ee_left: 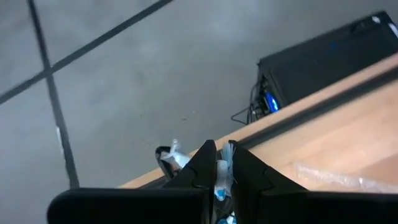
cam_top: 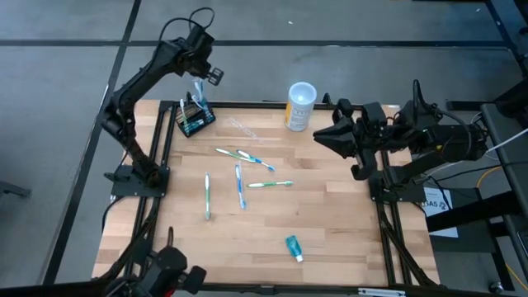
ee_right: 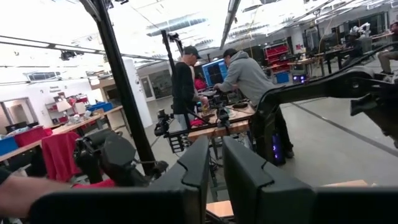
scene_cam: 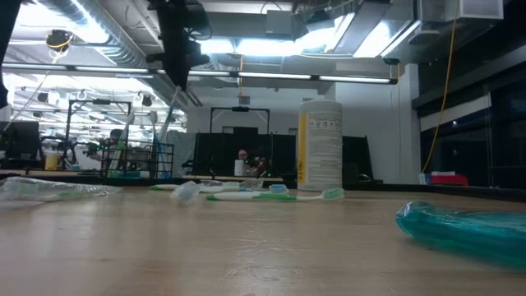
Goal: Pick & Place toothbrushing station
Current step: Adjust the blue toothbrushes in the black wire organizer
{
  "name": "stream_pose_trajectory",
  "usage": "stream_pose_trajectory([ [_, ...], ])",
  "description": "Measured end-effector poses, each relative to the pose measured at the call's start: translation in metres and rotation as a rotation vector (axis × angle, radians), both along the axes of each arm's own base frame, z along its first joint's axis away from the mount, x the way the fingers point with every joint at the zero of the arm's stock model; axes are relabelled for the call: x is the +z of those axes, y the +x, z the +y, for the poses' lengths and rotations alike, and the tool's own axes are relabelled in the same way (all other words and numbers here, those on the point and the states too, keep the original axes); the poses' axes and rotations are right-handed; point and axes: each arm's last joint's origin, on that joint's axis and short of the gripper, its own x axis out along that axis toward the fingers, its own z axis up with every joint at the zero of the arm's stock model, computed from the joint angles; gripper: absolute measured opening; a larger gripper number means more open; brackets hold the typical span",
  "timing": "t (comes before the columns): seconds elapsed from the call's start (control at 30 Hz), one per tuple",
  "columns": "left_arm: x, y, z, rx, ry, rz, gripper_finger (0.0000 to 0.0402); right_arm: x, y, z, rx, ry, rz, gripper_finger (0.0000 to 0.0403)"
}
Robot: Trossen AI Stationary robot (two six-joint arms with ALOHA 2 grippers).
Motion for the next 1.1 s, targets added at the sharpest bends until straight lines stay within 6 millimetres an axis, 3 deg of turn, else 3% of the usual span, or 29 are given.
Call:
stream_pose_trajectory([
  [0.23, 0.006, -0.009, -0.014, 0.130, 0.028, 0.005, 0.0017, 0.003, -0.006, 0.005, -0.017, -0.035, -0.018, 0.0049],
  [0.53, -0.043, -0.033, -0.047, 0.281, 0.186, -0.303, 0.0017, 0.003, -0.010, 0.011, -0.025, -0.059, -0.018, 0.0049],
  [0.67, -0.051, -0.041, -0.057, 0.300, 0.252, -0.361, 0.0017, 0.007, -0.017, 0.011, -0.019, -0.050, -0.038, 0.0049],
  [0.97, -0.021, -0.061, -0.079, 0.325, 0.316, -0.405, 0.0017, 0.008, -0.021, 0.010, -0.027, -0.040, -0.045, 0.0049],
  [1.1, -0.019, -0.066, -0.080, 0.319, 0.336, -0.377, 0.0017, 0.008, -0.021, 0.010, -0.027, -0.043, -0.046, 0.0049],
])
